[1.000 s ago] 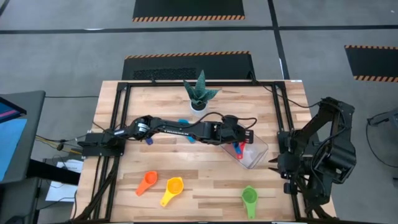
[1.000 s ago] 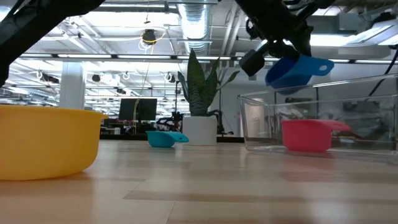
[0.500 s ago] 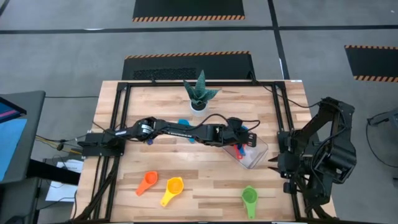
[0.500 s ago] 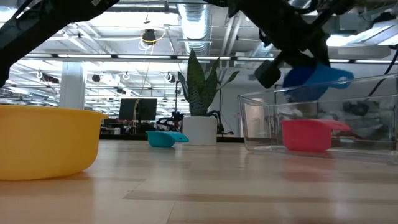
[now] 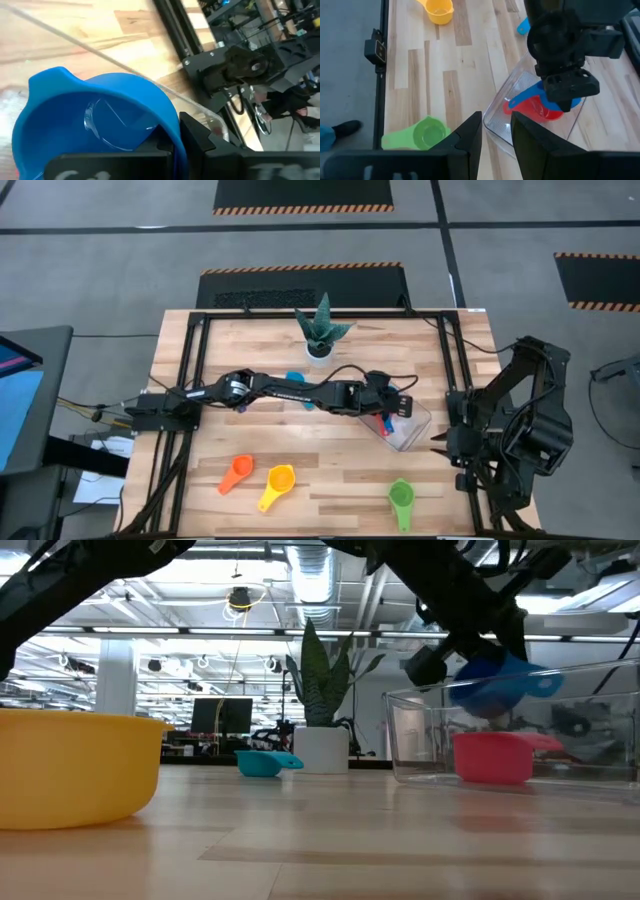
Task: Nest measuring cups in basket
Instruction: Stack the blue measuring cup on top of the red measuring cup
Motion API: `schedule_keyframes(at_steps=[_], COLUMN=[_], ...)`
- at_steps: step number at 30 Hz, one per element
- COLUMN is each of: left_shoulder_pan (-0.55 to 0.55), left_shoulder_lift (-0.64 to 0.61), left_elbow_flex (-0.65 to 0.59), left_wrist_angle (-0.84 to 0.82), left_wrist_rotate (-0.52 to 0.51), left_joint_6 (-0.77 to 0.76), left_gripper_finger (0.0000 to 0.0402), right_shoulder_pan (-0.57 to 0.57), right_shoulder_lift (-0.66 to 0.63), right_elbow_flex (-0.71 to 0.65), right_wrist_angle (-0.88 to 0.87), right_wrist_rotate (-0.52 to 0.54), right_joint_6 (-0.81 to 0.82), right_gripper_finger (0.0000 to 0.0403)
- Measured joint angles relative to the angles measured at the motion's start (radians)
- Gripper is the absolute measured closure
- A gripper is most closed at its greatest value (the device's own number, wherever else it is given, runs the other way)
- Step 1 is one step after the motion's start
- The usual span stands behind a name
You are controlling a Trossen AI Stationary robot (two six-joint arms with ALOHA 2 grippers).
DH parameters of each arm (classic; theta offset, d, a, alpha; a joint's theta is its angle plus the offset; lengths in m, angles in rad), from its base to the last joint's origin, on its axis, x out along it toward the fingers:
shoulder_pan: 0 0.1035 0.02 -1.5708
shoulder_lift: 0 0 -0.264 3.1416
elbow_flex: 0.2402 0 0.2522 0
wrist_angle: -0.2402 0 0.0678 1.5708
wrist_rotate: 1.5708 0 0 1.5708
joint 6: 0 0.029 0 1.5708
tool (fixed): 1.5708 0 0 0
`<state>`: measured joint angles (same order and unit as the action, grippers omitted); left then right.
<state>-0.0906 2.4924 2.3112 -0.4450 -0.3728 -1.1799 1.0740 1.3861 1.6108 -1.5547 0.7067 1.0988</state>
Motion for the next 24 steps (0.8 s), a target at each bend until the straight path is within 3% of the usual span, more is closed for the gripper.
schedule_keyframes(at_steps=[24], left_shoulder_pan=[0.006], left_shoulder_lift=[-0.002], left_elbow_flex=[0.000], left_wrist_angle=[-0.018], left_wrist_rotate=[0.050], left_joint_6=[0.008], left_gripper_finger=[0.0338], right_shoulder_pan=[0.031], right_shoulder_lift=[-0.001], right_elbow_flex=[0.000], right_wrist_angle=[0.000], right_wrist_rotate=[-0.006], right_joint_6=[0.001], right_gripper_finger=[0.0275])
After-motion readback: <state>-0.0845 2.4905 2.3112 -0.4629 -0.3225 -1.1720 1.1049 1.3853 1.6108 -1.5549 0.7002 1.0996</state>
